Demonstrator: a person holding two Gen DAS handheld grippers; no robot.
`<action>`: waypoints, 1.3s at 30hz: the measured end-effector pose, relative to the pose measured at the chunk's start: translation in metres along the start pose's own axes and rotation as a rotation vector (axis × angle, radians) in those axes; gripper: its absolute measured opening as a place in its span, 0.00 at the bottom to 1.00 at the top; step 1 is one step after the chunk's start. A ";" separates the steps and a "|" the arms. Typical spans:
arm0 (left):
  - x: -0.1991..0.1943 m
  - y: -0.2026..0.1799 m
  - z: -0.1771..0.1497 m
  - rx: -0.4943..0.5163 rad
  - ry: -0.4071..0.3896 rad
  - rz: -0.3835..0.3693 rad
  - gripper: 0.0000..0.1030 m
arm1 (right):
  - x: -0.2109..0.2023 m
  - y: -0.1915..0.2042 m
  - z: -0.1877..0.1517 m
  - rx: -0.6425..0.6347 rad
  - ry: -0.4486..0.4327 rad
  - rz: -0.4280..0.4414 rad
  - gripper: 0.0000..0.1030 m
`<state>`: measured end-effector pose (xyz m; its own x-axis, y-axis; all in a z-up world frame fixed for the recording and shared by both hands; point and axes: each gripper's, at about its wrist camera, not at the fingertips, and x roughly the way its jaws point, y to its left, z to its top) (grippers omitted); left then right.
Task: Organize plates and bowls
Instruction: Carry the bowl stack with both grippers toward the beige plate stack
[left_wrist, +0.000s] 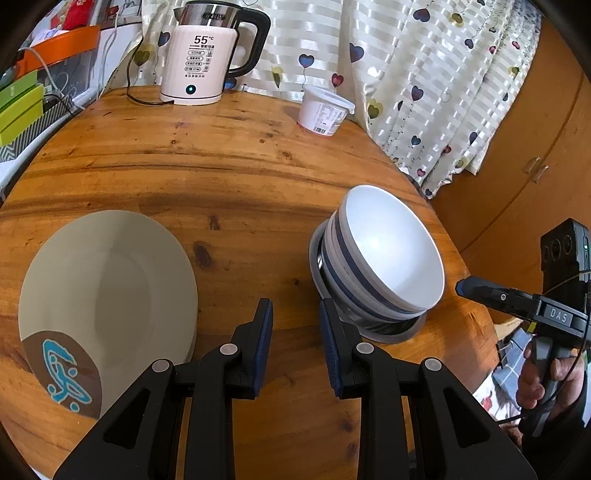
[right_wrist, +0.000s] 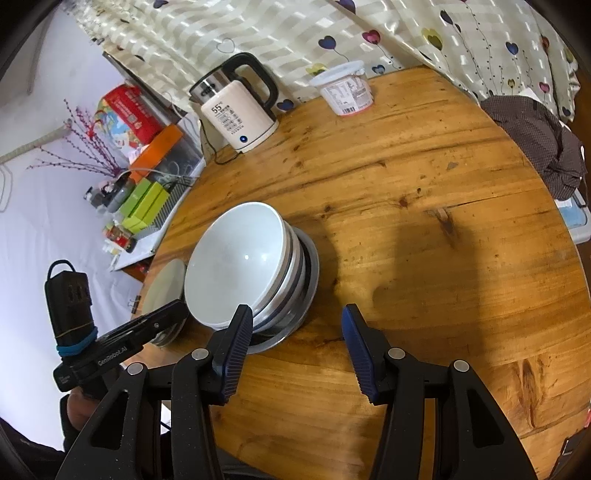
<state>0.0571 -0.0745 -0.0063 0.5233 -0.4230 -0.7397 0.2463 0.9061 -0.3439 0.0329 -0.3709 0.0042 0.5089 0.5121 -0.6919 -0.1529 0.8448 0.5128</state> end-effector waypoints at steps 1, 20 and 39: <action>0.000 -0.001 -0.001 0.000 0.004 -0.003 0.26 | 0.000 0.000 0.000 0.000 0.000 0.001 0.49; 0.011 -0.002 0.002 -0.029 0.044 -0.073 0.26 | 0.015 -0.008 0.000 -0.004 0.043 -0.038 0.49; 0.021 -0.001 0.007 -0.048 0.059 -0.071 0.31 | 0.019 -0.016 0.006 -0.003 0.025 -0.056 0.49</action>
<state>0.0738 -0.0849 -0.0174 0.4563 -0.4870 -0.7447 0.2409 0.8733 -0.4234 0.0502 -0.3760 -0.0142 0.4951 0.4673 -0.7324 -0.1272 0.8729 0.4710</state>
